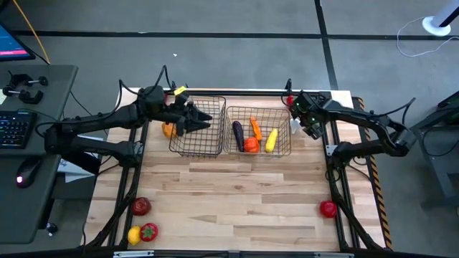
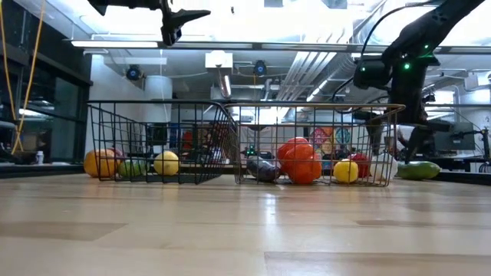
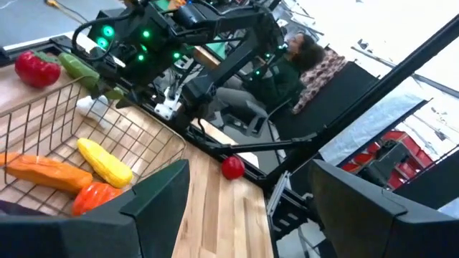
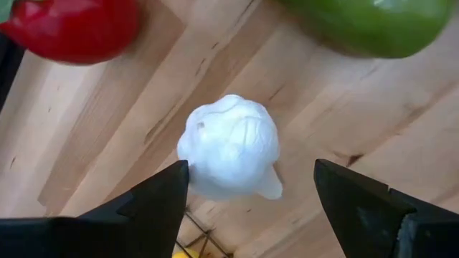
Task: Sort produce into baskets
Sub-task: Put the white garlic into the right wire basket, then put the bottom right tomato into the left wire basket
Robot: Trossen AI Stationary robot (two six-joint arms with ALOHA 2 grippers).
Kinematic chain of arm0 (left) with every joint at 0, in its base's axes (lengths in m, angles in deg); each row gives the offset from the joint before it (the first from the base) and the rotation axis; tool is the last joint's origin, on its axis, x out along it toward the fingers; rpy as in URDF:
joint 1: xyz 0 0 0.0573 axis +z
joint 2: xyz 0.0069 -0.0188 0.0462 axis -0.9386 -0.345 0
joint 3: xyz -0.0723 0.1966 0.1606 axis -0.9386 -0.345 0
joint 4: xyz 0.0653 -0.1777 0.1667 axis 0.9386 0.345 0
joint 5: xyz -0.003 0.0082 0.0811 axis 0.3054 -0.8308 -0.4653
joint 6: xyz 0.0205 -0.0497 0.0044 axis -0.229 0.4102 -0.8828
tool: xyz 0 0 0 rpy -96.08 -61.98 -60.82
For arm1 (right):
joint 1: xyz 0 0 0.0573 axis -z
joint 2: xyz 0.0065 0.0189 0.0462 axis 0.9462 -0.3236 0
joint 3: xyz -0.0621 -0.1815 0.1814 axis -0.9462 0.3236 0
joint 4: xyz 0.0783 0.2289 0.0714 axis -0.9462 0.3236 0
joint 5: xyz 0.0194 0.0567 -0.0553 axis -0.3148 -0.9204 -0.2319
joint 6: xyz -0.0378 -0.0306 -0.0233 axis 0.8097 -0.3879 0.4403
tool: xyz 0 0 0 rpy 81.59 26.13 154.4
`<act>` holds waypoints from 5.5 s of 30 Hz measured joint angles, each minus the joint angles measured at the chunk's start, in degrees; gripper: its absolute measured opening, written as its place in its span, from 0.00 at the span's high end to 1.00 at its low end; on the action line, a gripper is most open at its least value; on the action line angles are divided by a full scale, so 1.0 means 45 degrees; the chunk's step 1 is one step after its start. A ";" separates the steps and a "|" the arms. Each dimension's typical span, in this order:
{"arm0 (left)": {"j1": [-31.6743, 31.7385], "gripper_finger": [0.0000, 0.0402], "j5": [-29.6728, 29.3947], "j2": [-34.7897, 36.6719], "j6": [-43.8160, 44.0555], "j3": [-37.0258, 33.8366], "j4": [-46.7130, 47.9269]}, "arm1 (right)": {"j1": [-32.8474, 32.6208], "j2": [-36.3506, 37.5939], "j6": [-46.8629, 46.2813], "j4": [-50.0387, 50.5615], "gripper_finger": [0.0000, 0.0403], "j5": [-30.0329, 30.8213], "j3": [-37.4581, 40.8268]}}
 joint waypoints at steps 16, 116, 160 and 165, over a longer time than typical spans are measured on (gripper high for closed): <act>0.0000 0.31 -0.0075 0.0000 0.0134 0.0000 -0.0024 | 0.0157 -0.1159 0.0887 -0.1185 0.28 0.0184 0.0013; 0.0005 0.31 -0.0107 0.0000 0.0019 0.0000 -0.0063 | -0.6251 0.1611 1.2356 -0.2934 0.31 -0.1216 -0.3848; 0.0350 0.31 -0.0102 0.0000 -0.0996 0.0000 0.0607 | -1.6204 0.1609 0.0558 0.5760 0.31 -0.5639 -0.1932; 0.0353 0.31 -0.0102 0.0002 -0.0998 0.0000 0.0608 | -1.7237 0.1609 -0.0347 0.5722 0.31 -0.5322 -0.1852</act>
